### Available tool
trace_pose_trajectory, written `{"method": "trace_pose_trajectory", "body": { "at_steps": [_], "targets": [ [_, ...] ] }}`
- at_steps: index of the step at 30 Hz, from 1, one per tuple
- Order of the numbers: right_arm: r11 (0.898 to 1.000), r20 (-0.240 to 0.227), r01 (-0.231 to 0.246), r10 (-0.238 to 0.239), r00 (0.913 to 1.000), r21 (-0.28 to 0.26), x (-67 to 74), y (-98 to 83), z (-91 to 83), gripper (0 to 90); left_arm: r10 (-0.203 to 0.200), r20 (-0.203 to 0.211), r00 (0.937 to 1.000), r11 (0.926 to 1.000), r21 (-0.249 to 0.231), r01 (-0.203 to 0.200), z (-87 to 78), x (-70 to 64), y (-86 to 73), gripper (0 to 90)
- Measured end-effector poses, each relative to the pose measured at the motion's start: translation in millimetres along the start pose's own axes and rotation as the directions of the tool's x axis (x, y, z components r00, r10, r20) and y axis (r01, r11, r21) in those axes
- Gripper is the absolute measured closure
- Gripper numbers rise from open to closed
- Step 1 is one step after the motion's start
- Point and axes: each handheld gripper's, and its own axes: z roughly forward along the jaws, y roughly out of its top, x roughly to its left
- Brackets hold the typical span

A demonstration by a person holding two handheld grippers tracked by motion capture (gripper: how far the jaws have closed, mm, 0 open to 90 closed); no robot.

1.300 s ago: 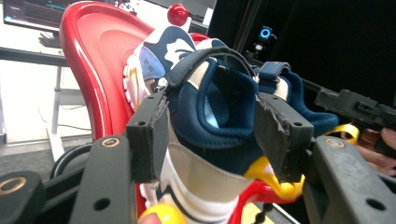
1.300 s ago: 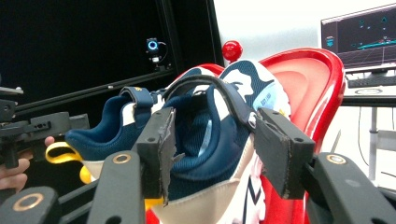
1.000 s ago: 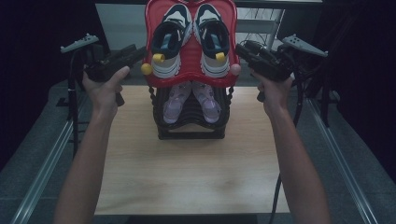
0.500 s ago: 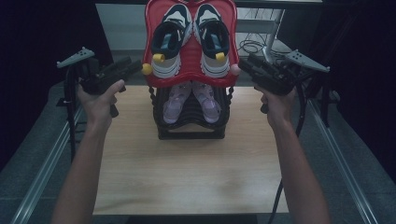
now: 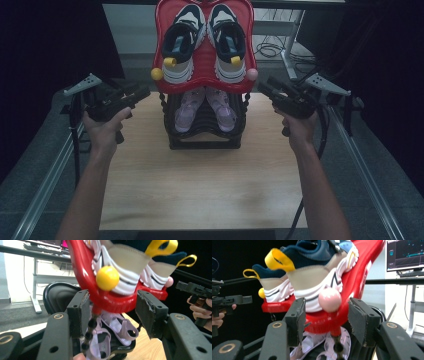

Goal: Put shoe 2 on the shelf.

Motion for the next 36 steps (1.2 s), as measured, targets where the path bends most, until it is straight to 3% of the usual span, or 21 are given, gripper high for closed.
{"method": "trace_pose_trajectory", "body": {
  "at_steps": [9, 18, 36],
  "targets": [
    [0.999, -0.006, -0.001, 0.001, 1.0, 0.043, -2.5, -30.2, -9.4, 47.6, -0.01, 0.015, 0.9998, 0.9991, 0.041, 0.009, -3.0, -0.8, -34.3, 45.4],
    [0.995, -0.018, -0.004, 0.006, 0.9998, 0.104, 0.1, -65.9, -12.5, 47.3, -0.027, 0.03, 0.9992, 0.9938, 0.108, 0.024, -0.6, -1.2, -74.9, 45.7],
    [0.977, 0.0, -0.039, 0.04, 0.9992, 0.207, 4.2, -145.8, -27.5, 46.0, -0.024, -0.018, 0.9995, 0.979, 0.202, 0.027, -8.0, 3.3, -144.8, 45.6]
  ]
}}
